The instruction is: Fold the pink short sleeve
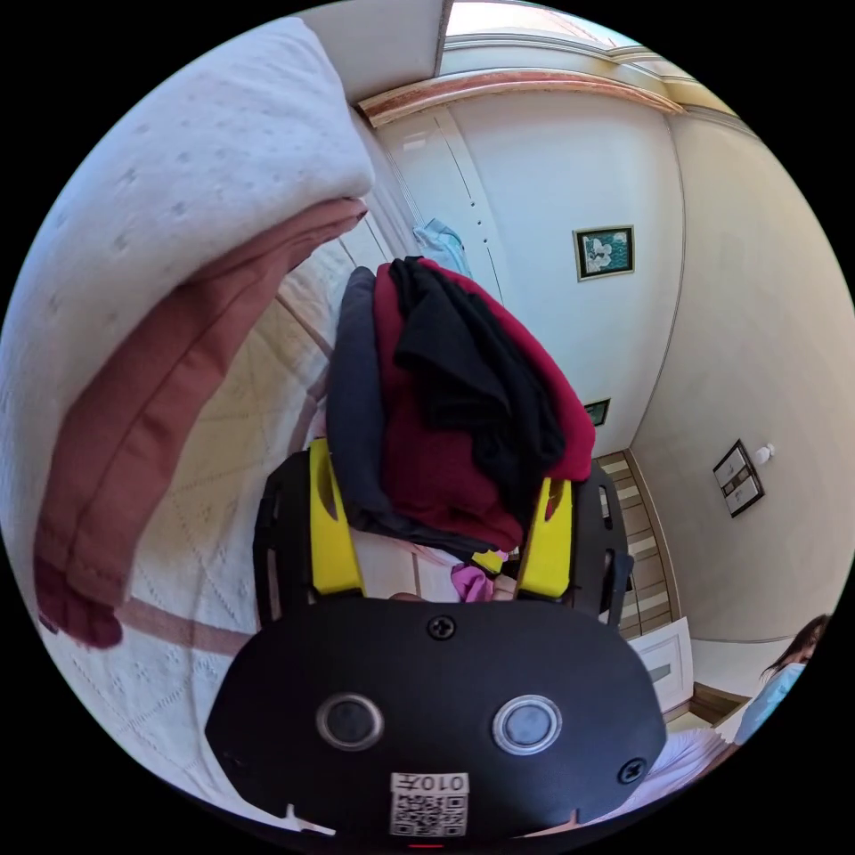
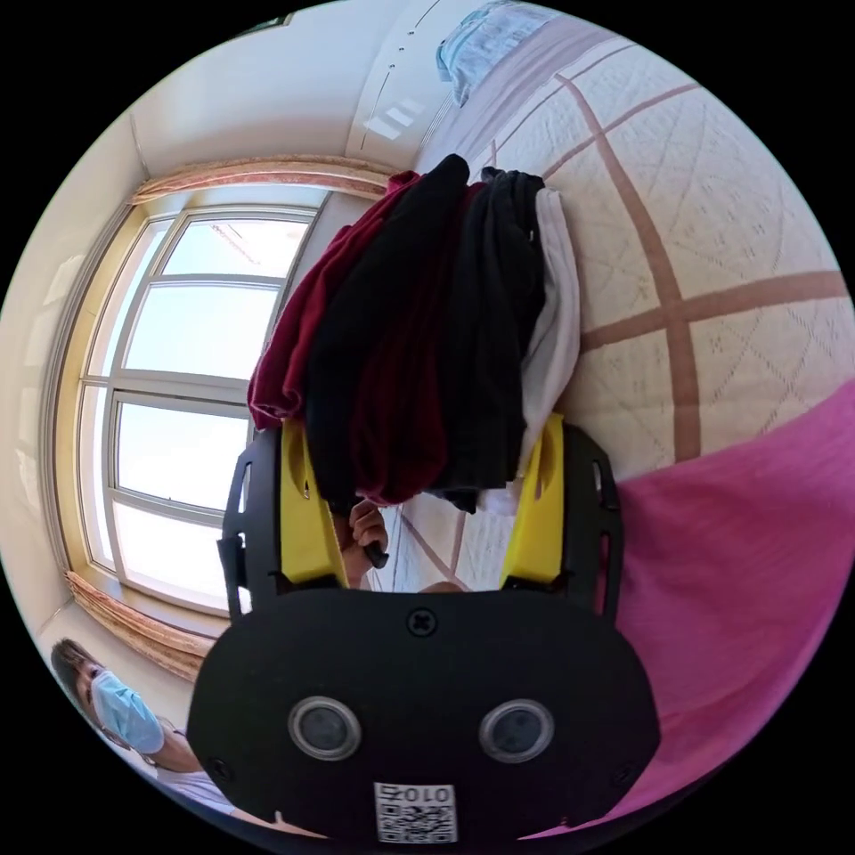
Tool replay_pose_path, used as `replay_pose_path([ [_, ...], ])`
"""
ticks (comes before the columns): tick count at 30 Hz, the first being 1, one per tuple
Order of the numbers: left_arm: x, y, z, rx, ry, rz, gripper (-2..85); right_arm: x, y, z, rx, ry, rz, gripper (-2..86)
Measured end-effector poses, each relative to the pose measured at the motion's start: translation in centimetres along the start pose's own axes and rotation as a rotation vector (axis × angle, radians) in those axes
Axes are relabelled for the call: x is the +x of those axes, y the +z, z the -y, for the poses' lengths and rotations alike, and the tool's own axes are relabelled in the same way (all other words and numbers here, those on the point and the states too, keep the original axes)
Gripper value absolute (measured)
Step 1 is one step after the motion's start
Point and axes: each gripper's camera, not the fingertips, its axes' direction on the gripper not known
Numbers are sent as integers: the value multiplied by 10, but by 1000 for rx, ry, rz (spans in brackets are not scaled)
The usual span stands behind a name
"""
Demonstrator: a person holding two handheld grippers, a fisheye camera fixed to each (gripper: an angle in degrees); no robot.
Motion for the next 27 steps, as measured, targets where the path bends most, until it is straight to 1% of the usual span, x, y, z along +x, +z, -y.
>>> replay_pose_path([
  [1, 2, -1, 0, -4, 17, 13, 242, 1, -4, 2, -8, -2, -7, 246],
  [4, 12, -6, 2, -45, 73, 28, 217, -4, -14, 4, -16, -9, -25, 221],
  [11, 38, -39, -12, -86, 139, 22, 193, -7, -33, -20, -19, -3, 25, 200],
  [15, 45, -79, -50, -95, 193, 15, 190, -10, -43, -56, -61, -33, 63, 192],
  [18, 37, -108, -81, -97, 191, -8, 190, -8, -45, -96, -80, -31, 78, 187],
  [21, 46, -135, -97, -91, 211, -21, 192, -14, -50, -127, -95, -22, 118, 181],
  [27, 65, -164, -120, -111, 216, -76, 202, -31, -77, -179, -63, 7, 163, 165],
])
